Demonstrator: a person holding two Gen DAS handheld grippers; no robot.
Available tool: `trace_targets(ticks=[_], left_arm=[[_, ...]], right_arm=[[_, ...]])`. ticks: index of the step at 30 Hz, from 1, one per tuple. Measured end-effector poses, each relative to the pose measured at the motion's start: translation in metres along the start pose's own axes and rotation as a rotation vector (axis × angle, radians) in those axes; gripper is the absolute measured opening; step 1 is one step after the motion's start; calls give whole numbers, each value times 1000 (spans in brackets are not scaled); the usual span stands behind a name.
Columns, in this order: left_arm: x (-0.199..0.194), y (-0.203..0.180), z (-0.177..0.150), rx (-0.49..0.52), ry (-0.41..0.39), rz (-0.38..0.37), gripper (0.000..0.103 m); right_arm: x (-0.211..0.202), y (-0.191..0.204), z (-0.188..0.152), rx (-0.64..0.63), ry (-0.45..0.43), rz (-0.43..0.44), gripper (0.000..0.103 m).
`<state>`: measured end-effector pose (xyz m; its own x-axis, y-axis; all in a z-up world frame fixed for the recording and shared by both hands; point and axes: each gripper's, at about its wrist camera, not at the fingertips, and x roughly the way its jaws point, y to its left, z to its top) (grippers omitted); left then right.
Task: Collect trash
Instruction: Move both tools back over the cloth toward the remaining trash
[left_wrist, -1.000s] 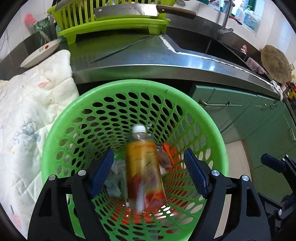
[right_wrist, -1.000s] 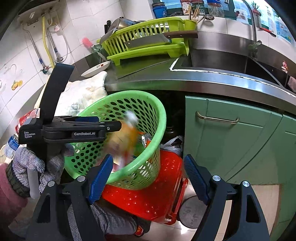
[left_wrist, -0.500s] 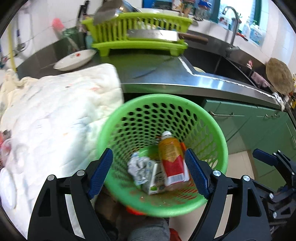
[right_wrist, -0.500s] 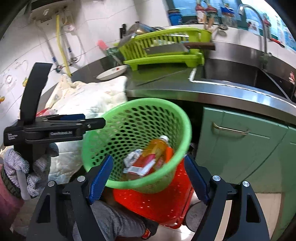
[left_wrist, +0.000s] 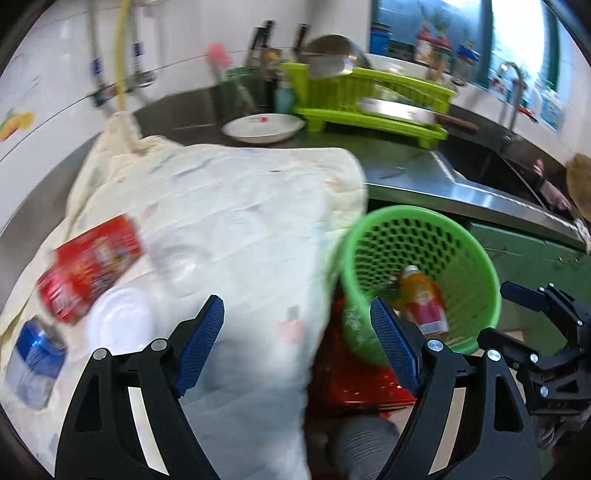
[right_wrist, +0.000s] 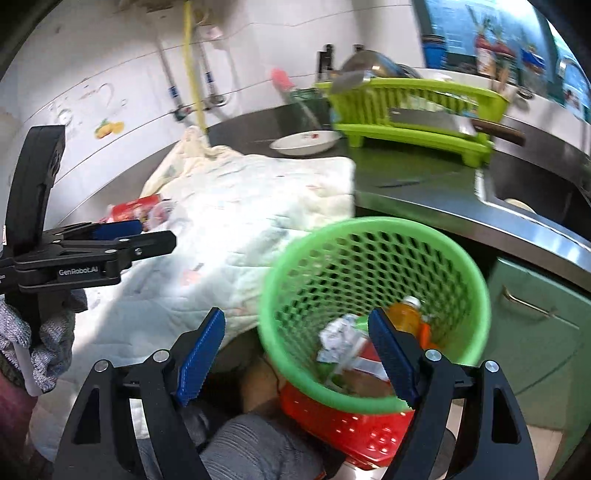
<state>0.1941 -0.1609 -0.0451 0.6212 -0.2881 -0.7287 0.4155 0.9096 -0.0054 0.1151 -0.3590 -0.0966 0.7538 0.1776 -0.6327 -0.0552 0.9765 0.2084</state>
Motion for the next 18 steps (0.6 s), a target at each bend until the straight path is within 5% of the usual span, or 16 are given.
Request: trace_targets(ticks=[18], left_arm=[[-34,134,-44,-221,13,167,81]], right_arm=[[70,96,49,-151,26,135,83]])
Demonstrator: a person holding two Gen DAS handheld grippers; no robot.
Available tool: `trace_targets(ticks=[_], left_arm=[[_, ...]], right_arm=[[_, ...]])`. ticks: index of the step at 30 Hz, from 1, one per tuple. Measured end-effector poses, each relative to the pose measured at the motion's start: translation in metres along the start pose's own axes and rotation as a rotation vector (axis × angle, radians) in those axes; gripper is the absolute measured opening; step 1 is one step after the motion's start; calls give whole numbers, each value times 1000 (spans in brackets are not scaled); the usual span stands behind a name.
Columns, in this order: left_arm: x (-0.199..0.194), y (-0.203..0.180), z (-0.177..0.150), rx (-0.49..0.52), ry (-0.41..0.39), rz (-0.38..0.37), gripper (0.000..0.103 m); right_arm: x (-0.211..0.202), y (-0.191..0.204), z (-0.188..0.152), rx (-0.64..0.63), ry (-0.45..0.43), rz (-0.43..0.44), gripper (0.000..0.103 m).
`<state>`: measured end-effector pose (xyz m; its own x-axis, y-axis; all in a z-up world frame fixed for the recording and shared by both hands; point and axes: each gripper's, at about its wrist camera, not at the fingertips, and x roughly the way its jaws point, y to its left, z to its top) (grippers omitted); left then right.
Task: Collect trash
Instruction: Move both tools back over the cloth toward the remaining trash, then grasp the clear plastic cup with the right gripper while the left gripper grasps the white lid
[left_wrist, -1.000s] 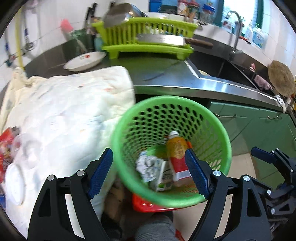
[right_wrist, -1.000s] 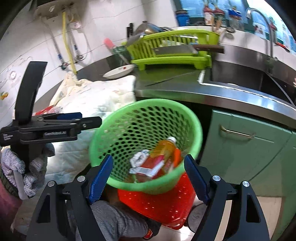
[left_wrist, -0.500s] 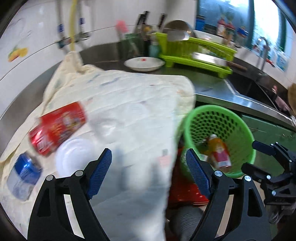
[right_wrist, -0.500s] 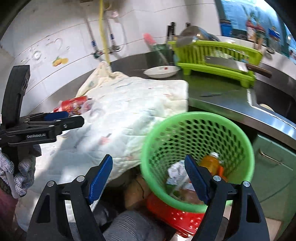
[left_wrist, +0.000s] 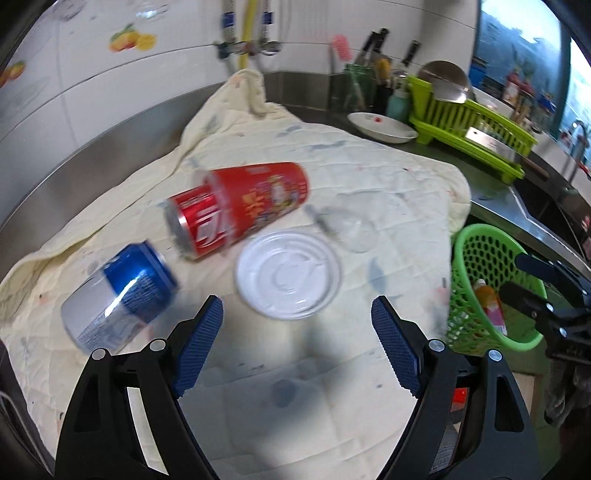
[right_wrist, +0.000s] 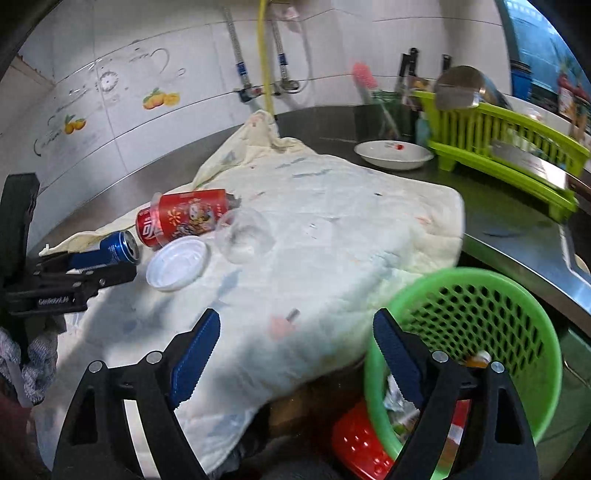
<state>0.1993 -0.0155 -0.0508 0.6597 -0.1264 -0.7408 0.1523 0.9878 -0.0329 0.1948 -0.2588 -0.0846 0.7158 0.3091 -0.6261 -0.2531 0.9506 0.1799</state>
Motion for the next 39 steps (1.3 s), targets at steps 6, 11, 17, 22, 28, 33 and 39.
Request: trace_targets(ticks=[6,11,17,22,28,33,39], left_arm=[[-1,22,-4,-37,6,26,81],[0,32,-8,-53,17,32,81],[9,37,-13,-62,49,37,81],[18,40,-12,-75,65,32,81],[26,39,-8,-76,72,32,80],[34,38,-3,-87,79,32,75],[47,38,6,-111,94,21,62]], right_arm=[[36,25,25,-55,7,65,86],[63,43,44,-115,-5,92,88],[103,44,62,-125,27,122,89],[128,40,69,-117,57,142,89],[150,38,75,-108,85,157,89],[160,35,76,-85,103,160,79],[159,30,74,-63,101,188,61]])
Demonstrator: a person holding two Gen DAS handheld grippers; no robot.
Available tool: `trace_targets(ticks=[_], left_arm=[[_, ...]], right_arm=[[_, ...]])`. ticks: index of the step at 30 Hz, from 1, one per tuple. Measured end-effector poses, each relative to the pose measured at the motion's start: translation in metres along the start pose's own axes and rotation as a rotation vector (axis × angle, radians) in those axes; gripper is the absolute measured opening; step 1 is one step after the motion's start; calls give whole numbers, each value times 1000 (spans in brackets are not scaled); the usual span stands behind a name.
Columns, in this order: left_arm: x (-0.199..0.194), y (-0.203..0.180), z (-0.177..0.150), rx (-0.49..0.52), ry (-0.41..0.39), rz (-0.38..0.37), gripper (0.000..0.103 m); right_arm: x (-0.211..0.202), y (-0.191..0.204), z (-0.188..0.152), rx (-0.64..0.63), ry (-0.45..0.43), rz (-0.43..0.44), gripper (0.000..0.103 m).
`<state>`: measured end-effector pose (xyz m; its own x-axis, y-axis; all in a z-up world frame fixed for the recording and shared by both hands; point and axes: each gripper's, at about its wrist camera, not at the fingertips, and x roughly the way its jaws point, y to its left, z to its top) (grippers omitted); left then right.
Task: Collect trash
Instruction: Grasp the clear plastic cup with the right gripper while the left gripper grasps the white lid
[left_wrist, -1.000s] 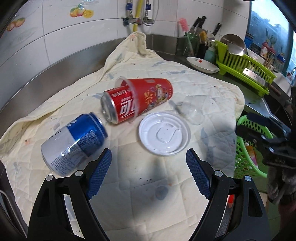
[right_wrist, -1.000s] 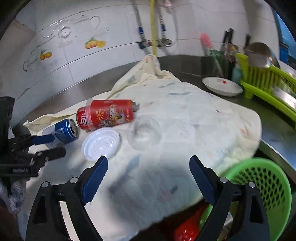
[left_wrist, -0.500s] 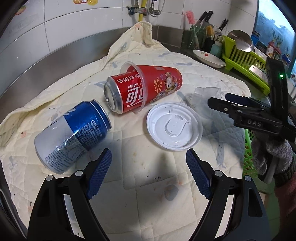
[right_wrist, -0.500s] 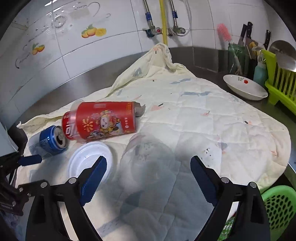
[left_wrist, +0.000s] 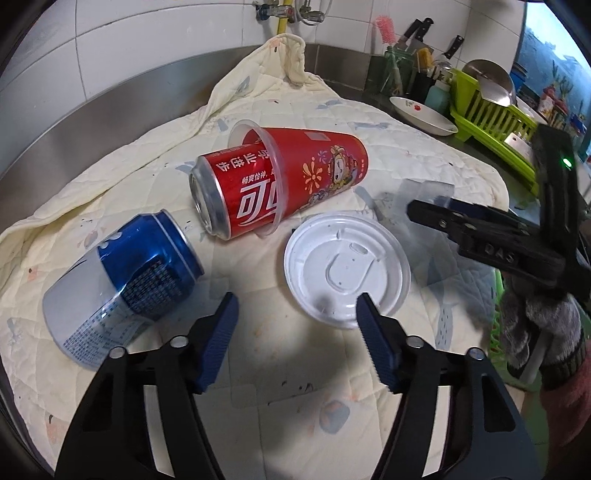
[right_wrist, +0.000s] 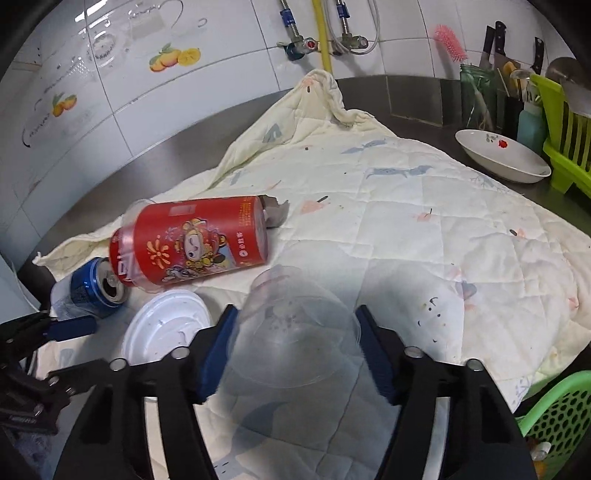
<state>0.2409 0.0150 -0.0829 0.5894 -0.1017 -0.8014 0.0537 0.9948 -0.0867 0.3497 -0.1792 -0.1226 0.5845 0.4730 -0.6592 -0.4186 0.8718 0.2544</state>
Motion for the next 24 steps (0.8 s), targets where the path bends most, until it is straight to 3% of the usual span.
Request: trace_targets(ticks=[11,19,24], left_arm=[[30,11,10,-57,45,-1,40],[40,13,14,-70,56,-12,29],[41,16,15,-79,60,-25,29]], right_arm=[[-35,0,-13,-21,-66,-26,61],[-63,-10,-26,9,-98,-45,61],[-80,-16,-34,24,-114,-59,61]])
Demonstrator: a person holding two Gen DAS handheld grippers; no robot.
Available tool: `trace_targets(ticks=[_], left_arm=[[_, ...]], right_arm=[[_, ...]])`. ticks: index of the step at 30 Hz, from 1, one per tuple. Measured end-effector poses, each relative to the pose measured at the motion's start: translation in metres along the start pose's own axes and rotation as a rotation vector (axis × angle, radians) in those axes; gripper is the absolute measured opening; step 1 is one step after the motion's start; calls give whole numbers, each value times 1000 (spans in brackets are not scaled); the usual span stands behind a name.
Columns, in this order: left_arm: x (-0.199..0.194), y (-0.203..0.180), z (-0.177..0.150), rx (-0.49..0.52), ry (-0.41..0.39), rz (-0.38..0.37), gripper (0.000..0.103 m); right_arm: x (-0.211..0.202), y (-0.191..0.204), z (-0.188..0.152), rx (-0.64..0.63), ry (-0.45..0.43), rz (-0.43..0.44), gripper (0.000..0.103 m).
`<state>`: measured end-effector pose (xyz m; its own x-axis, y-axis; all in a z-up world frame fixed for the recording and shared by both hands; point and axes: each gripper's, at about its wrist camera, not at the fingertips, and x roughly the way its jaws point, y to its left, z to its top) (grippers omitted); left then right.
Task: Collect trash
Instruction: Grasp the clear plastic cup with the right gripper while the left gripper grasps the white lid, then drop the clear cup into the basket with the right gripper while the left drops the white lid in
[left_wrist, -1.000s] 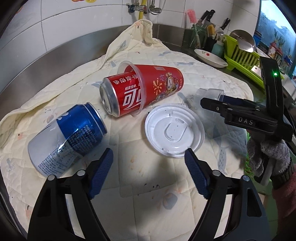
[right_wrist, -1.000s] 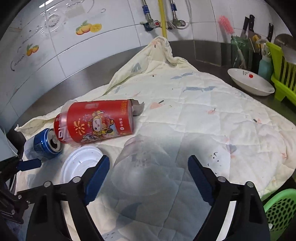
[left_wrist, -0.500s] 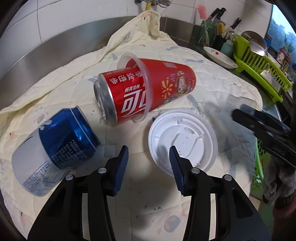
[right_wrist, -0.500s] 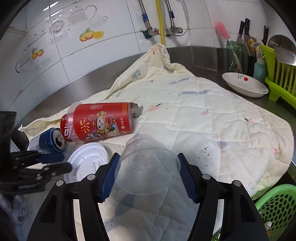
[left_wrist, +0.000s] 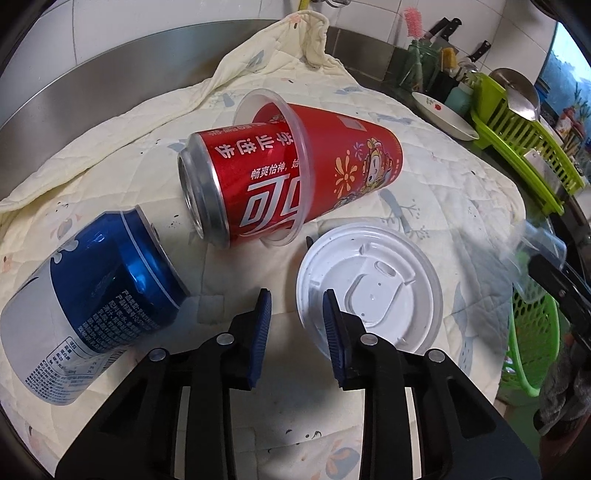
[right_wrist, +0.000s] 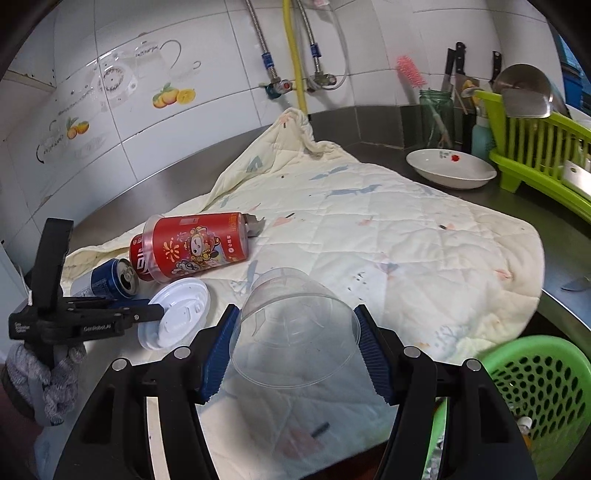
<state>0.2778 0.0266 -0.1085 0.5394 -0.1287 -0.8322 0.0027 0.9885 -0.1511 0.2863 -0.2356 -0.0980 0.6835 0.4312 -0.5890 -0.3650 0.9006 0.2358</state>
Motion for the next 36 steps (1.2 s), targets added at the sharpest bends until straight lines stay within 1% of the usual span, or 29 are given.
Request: trace_targets(ticks=[4,6,7,8,11,14,19,22,24,30,33,36], left_arm=[[0,-1,-1,5,-5,-4,27],[1,1,-1,-9,-1,-30,19],[1,2,-1,-18,0,-45,13],[1,2,-2,-20,-1,-49,9],[-2,1,-6,-15,-12,-43,8],[-9,0,-10,-21,-26,-57,6],[-27,-9,-15,16,-60,-64,5],[-38,-15,-14,34,-80,-78,4],[-48,-22,-13,56,-97,-76,4],[-70,-41,-11,102,-140,-116,4],[-76,-53,-11,126,-151,-133,4],[-77,-63,-10,141,-151,-150,4]], right_arm=[[-12,-3,-7,5,-7,-17,61],[-17,-4,-12,3,-5,-28,61],[-18,-5,-13,2,-6,-31,61],[-21,-6,-15,4,-6,-34,61],[-28,-8,-18,9,-13,-47,61],[-37,-11,-20,10,-22,-64,61],[-50,-21,-26,33,-23,-94,61],[-60,-32,-35,51,-16,-134,61],[-64,-39,-39,68,-8,-160,61],[-79,-73,-56,126,32,-255,61],[-82,-88,-64,144,55,-305,61],[-81,-104,-74,185,88,-328,61]])
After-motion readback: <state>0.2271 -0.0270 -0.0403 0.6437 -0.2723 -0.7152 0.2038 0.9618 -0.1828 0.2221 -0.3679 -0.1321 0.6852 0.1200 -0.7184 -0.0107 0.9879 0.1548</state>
